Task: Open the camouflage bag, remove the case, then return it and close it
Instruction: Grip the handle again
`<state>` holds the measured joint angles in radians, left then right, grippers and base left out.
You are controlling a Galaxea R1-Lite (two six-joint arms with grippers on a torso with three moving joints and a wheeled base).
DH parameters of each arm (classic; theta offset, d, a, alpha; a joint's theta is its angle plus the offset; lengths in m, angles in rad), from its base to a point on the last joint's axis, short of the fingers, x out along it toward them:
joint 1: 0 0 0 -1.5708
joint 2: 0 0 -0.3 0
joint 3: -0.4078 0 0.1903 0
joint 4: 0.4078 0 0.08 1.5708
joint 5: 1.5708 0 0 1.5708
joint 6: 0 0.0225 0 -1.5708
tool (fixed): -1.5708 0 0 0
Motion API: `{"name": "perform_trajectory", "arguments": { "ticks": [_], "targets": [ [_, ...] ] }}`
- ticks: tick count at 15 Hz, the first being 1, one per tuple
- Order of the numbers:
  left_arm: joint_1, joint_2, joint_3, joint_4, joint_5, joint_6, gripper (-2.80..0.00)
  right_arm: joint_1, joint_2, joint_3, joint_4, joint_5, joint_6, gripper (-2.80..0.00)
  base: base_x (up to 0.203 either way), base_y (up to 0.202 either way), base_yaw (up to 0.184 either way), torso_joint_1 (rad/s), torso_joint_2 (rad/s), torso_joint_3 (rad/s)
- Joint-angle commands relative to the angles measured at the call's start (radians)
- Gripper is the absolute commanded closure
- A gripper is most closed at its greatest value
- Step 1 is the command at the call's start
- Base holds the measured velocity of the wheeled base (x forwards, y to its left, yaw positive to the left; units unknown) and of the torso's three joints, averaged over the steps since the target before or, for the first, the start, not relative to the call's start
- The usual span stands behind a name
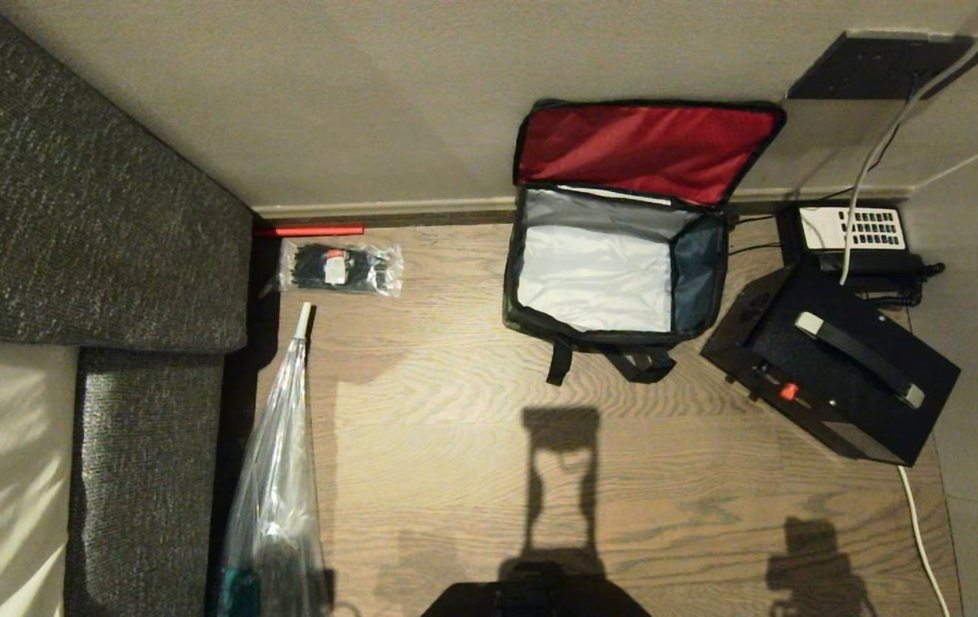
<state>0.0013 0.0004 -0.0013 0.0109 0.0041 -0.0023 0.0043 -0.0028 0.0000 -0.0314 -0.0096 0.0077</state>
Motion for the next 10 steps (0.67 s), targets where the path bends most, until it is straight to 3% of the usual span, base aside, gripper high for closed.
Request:
{"name": "perform_trajectory", "arguments": {
  "ticks": [1,7,10],
  "targets": [
    [0.0,0.0,0.0,0.0,0.001,-0.001,0.0,0.0,-0.029,0.014,-0.001,0.0,0.0,0.0,0.0,0.0,0.0,0.0,0.0,0.0],
    [0.0,0.0,0.0,0.0,0.001,-0.001,0.0,0.0,-0.029,0.014,-0.001,0.0,0.0,0.0,0.0,0.0,0.0,0.0,0.0,0.0],
    [0.0,0.0,0.0,0.0,0.001,-0.001,0.0,0.0,-0.029,0.011,0.002,0.015,-0.04,0.0,0.0,0.0,0.0,0.0,0.0,0.0]
  ]
}}
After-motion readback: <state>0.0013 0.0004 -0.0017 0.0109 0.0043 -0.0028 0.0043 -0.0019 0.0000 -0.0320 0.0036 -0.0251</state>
